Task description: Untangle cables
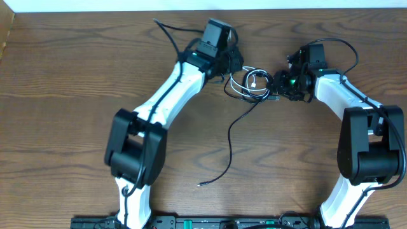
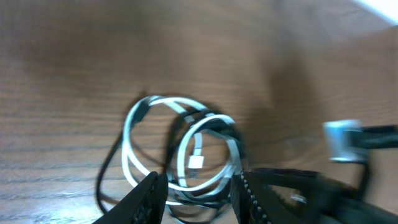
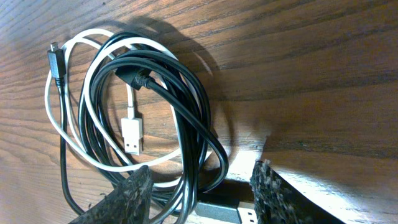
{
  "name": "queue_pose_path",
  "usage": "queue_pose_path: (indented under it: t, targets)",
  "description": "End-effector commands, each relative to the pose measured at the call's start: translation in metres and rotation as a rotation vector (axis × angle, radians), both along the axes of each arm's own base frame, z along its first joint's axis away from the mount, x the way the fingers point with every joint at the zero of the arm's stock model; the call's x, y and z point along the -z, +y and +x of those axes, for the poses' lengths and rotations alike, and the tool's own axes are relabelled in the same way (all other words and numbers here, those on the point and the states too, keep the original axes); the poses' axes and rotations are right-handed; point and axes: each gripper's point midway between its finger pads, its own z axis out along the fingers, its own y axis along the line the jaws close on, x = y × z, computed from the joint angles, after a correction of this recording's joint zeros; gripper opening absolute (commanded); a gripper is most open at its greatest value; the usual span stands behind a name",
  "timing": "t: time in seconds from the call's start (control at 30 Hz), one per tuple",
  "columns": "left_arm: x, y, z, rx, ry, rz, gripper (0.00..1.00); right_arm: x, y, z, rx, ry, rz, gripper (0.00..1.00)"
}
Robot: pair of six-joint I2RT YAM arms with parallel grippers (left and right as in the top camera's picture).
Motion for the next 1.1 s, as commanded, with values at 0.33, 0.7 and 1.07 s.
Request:
queue_pose_path:
  t: [0.33,0.7,1.07]
  targets:
    - [0.105,-0.001,-0.010,-0.084,0.192,0.104,0.38,-0.013,0.006,0.002,-0.025,-0.035,0.003,0.49]
    - [0.131,-0.013,-0.010,-0.082,0.202,0.091,0.34,-0.013,0.017,0.000,-0.055,-0.043,0.001,0.51]
    - [0.061,-0.033,-0.005,0.148,0.007,0.052,0.07,-0.010,0.014,-0.001,-0.047,-0.036,-0.035,0.54]
